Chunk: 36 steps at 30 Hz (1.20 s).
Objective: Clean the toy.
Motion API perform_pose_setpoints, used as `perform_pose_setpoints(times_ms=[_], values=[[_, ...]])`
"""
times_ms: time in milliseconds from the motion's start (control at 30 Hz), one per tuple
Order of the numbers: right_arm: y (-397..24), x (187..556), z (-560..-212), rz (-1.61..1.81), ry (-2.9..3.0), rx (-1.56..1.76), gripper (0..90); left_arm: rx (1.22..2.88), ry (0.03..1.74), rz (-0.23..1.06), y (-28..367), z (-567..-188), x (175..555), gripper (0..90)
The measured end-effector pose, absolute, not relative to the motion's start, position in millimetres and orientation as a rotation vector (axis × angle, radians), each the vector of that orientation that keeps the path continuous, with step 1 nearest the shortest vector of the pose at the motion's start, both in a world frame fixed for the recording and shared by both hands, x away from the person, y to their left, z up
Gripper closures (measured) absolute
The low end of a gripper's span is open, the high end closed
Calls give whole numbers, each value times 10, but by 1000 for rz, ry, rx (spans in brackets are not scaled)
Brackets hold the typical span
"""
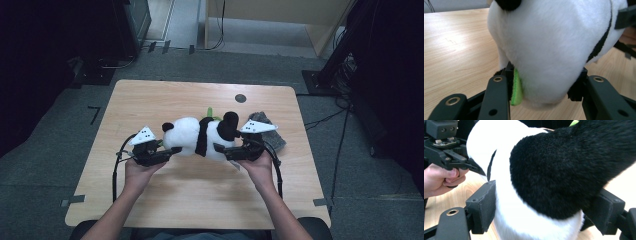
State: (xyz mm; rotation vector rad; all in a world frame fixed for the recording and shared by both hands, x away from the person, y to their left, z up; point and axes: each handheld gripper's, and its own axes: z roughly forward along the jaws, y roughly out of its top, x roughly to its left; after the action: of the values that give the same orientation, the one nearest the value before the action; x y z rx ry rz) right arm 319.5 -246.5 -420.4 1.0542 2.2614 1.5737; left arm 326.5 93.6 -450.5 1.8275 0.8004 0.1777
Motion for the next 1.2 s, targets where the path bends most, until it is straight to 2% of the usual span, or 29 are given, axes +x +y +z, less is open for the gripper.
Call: perform_pose_setpoints(times_ms=[200, 400, 667, 733, 800, 867, 1000, 1200], values=[[-2554, 3174, -4207, 1553, 2245, 973, 200, 1778, 875, 191, 1081, -4450, 3353, 559], [-2559, 3167, -4293, 1550, 2263, 924, 182, 1723, 892, 146, 1209, -4333, 3355, 544], [-2364, 3154, -4407, 1510, 2276, 860, 177, 1696, 914, -29, 1131, -4336, 3357, 533], [-2328, 3140, -4426, 1476, 2257, 866, 237, 1705, 927, -57, 1131, -4372, 3387, 516], [-2320, 3139, -4427, 1453, 2254, 887, 323, 1735, 936, -43, 1117, -4399, 3397, 446], [-2316, 3158, -4424, 1432, 2273, 911, 345, 1767, 926, 26, 1083, -4412, 3375, 373], [-2330, 3171, -4400, 1392, 2288, 962, 310, 1810, 869, 145, 1010, -4416, 3316, 287], [-2399, 3186, -4329, 1521, 2306, 1116, 276, 1757, 858, 165, 1019, -4424, 3279, 242]])
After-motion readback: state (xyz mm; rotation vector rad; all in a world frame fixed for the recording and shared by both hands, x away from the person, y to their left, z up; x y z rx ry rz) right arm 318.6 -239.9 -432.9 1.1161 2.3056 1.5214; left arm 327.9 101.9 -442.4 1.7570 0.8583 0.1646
